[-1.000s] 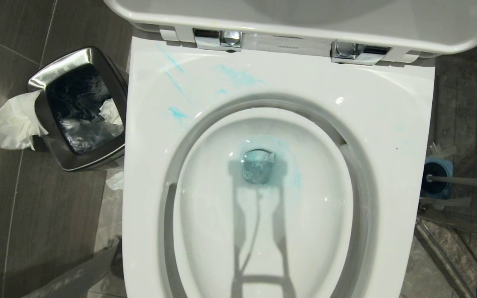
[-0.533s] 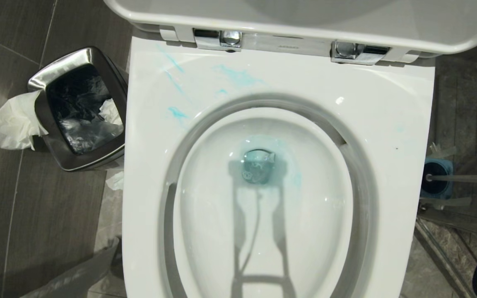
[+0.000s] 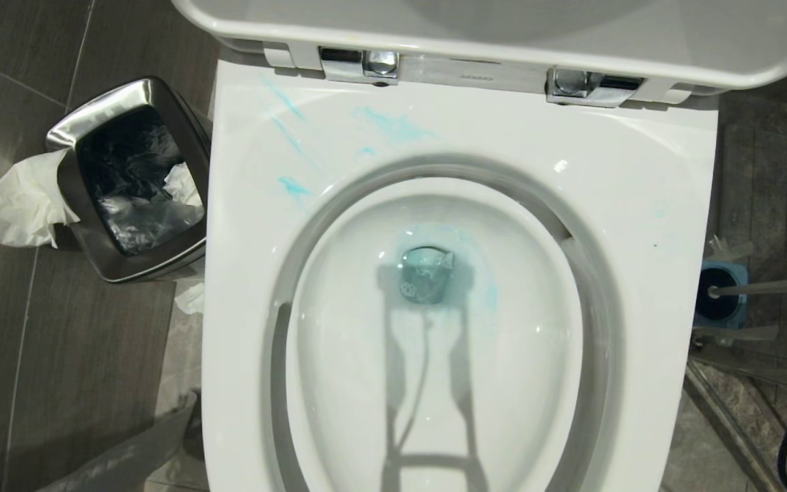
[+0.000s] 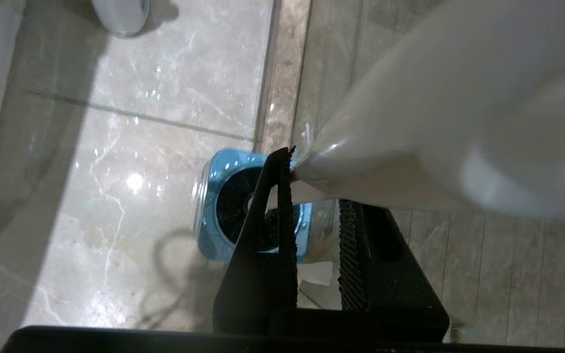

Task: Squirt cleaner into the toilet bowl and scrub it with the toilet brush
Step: Scrub the toilet bowl

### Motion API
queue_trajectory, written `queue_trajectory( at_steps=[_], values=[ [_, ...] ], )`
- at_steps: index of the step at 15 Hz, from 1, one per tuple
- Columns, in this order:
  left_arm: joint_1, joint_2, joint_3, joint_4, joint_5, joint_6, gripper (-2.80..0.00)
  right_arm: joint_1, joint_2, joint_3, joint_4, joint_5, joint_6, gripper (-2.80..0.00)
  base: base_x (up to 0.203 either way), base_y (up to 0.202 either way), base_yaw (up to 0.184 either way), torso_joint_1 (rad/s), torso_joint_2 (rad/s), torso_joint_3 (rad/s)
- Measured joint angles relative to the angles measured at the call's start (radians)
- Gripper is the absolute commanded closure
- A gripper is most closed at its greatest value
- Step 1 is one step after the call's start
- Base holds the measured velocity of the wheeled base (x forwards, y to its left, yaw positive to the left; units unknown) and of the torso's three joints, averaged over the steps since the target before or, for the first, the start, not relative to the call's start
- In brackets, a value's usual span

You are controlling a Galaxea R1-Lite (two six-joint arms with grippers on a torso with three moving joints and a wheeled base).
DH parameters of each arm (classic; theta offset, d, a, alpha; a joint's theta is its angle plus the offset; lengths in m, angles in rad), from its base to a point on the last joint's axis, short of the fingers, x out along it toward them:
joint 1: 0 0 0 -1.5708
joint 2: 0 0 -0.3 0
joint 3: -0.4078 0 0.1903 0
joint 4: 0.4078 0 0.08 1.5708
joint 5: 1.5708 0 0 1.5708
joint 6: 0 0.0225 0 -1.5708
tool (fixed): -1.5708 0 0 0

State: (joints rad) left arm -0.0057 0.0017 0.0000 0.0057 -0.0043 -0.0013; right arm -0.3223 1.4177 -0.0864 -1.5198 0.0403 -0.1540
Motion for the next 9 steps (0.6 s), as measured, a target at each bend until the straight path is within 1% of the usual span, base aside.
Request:
queue_trajectory(
  at_steps=[5, 7, 9],
  values=[
    [0.000, 0.000, 0.000, 0.000, 0.000, 0.000, 0.00, 0.000, -0.107, -0.006, 0.008, 0.002, 0.018, 0.00, 0.000, 0.000, 0.000, 0.000, 0.00, 0.000],
    [0.000, 0.000, 0.000, 0.000, 0.000, 0.000, 0.00, 0.000, -0.166, -0.025, 0.067, 0.003, 0.018, 0.00, 0.000, 0.000, 0.000, 0.000, 0.00, 0.000],
    [0.000, 0.000, 0.000, 0.000, 0.000, 0.000, 0.00, 0.001, -0.239, -0.059, 0.180, 0.003, 0.019, 0.00, 0.000, 0.000, 0.000, 0.000, 0.00, 0.000]
  ],
)
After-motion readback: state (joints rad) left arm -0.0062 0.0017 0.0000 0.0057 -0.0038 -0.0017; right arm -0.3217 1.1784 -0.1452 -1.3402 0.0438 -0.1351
